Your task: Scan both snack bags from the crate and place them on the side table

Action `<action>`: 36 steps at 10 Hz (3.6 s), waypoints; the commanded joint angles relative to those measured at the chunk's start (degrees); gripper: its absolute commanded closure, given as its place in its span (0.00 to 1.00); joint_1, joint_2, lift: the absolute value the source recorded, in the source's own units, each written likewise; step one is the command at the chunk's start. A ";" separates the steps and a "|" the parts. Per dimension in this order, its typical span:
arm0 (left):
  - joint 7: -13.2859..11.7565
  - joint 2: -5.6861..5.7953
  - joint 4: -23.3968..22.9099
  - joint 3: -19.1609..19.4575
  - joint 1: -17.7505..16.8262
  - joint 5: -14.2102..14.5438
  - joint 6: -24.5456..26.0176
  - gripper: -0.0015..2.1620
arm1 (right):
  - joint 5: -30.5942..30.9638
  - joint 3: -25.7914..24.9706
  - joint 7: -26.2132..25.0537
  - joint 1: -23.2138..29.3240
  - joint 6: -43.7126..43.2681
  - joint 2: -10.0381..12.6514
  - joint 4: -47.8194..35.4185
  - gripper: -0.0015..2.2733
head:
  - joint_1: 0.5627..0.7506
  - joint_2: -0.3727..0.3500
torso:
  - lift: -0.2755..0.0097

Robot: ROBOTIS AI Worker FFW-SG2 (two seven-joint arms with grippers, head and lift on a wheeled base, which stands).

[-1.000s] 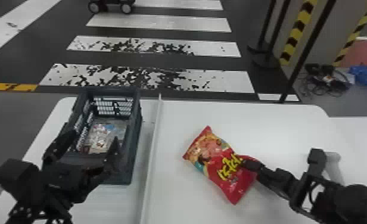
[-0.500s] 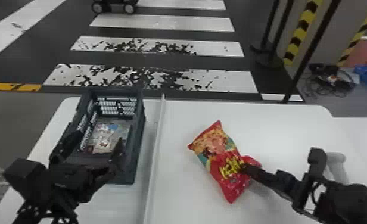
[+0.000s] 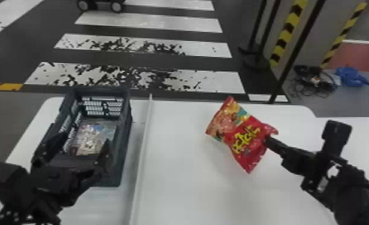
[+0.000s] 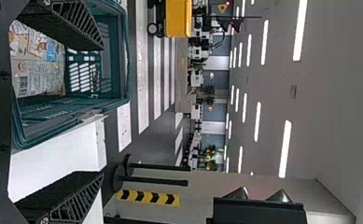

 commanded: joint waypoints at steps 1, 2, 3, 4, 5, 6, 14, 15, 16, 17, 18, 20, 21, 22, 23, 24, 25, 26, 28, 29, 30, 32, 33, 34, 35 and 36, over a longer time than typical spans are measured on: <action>0.01 -0.01 0.24 -0.29 -0.18 0.00 -0.15 0.02 | 10.20 5.03 -1.30 4.45 -10.84 0.05 -6.50 0.99 | 0.70 0.34 | 0.62; -0.08 -0.01 0.42 -0.29 -0.18 0.00 -0.15 0.02 | 21.19 9.60 -2.70 8.31 -21.38 0.05 -8.70 0.99 | 0.70 0.33 | 0.62; -0.08 0.08 0.60 -0.29 -0.18 0.09 -0.33 0.02 | 36.66 15.05 -5.95 12.71 -35.97 0.05 -8.61 0.99 | 0.70 0.33 | 0.62; -0.08 0.17 0.68 -0.29 -0.27 0.18 -0.68 0.02 | 50.28 19.09 -10.88 15.87 -44.06 0.05 -6.59 0.99 | 0.70 0.36 | 0.62; -0.08 0.17 0.95 -0.29 -0.36 0.26 -0.68 0.02 | 56.26 20.94 -12.90 17.63 -46.34 0.05 -4.74 0.99 | 0.70 0.39 | 0.62; -0.08 0.26 1.04 -0.37 -0.44 0.35 -0.68 0.02 | 64.61 22.34 -15.18 18.95 -47.40 0.05 -2.55 0.99 | 0.70 0.45 | 0.62; -0.26 0.26 1.12 -0.64 -0.62 0.35 -0.68 0.02 | 79.37 24.80 -8.68 27.65 -43.00 0.05 -2.90 0.00 | 0.70 0.50 | 0.62; -0.26 0.26 1.12 -0.64 -0.62 0.35 -0.68 0.02 | 75.77 24.45 -6.83 28.26 -43.18 0.05 -4.92 0.00 | 0.70 0.51 | 0.62; -0.34 0.26 1.04 -0.64 -0.62 0.35 -0.68 0.02 | 74.28 23.93 -3.76 28.53 -43.18 0.05 -6.77 0.01 | 0.70 0.52 | 0.62; -0.34 0.34 1.04 -0.73 -0.62 0.35 -0.68 0.02 | 73.92 23.66 -0.86 28.70 -43.00 0.05 -7.56 0.02 | 0.70 0.53 | 0.62; -0.34 0.34 1.04 -0.81 -0.62 0.35 -0.68 0.02 | 72.17 23.22 4.94 28.70 -42.48 0.05 -8.88 0.02 | 0.70 0.53 | 0.62; -0.34 0.34 1.04 -0.81 -0.53 0.35 -0.50 0.02 | 66.63 22.17 13.38 28.88 -39.49 0.05 -11.34 0.02 | 0.70 0.54 | 0.62; -0.34 0.34 1.04 -0.99 -0.62 0.26 -0.50 0.02 | 61.53 20.76 18.13 28.53 -37.20 0.05 -12.74 0.02 | 0.70 0.55 | 0.62; -0.34 0.34 1.04 -1.08 -0.62 0.26 -0.50 0.02 | 54.85 18.83 21.91 28.00 -34.21 0.05 -14.24 0.02 | 0.70 0.55 | 0.62; -0.34 0.34 0.95 -1.16 -0.62 0.26 -0.50 0.02 | 47.29 16.10 26.21 26.77 -29.12 0.05 -15.56 0.02 | 0.70 0.54 | 0.62; -0.34 0.34 0.95 -1.16 -0.62 0.26 -0.50 0.02 | 42.20 13.82 29.47 25.45 -25.60 0.05 -15.91 0.02 | 0.70 0.53 | 0.62; -0.34 0.34 1.04 -1.16 -0.62 0.26 -0.50 0.02 | 40.26 12.76 32.10 24.57 -23.67 0.05 -15.91 0.02 | 0.70 0.52 | 0.62; -0.34 0.26 1.04 -1.16 -0.62 0.26 -0.50 0.02 | 40.35 12.68 34.56 24.57 -24.37 0.05 -15.91 0.02 | 0.70 0.51 | 0.62; -0.34 0.17 1.12 -1.16 -0.53 0.18 -0.50 0.02 | 45.36 15.66 41.33 24.31 -29.64 0.05 -15.99 0.02 | 0.70 0.53 | 0.62; -0.34 0.17 1.30 -1.16 -0.53 0.18 -0.50 0.02 | 48.96 17.95 44.93 23.61 -29.82 0.05 -15.73 0.03 | 0.70 0.57 | 0.62; -0.26 0.26 1.30 -1.16 -0.44 0.18 -0.50 0.02 | 52.74 20.67 47.75 23.43 -30.70 0.05 -15.03 0.03 | 0.70 0.60 | 0.62; -0.26 0.26 1.47 -1.16 -0.44 0.26 -0.68 0.02 | 58.98 24.63 53.20 22.20 -32.28 0.05 -11.86 0.03 | 0.70 0.69 | 0.62; -0.26 0.34 1.56 -1.16 -0.44 0.26 -0.68 0.02 | 61.01 25.33 53.81 21.76 -32.28 0.05 -10.46 0.03 | 0.70 0.71 | 0.62; -0.26 0.43 1.65 -1.08 -0.44 0.35 -0.68 0.02 | 62.67 25.33 54.18 21.14 -32.28 0.05 -9.23 0.03 | 0.70 0.73 | 0.62; -0.26 0.43 1.65 -1.08 -0.53 0.35 -0.68 0.02 | 64.26 25.24 54.18 20.09 -32.28 0.05 -8.61 0.03 | 0.70 0.73 | 0.62; -0.26 0.34 2.00 -1.08 -0.88 0.53 -0.68 0.02 | 65.05 24.10 54.18 19.04 -32.28 0.05 -9.14 0.03 | 0.70 0.72 | 0.62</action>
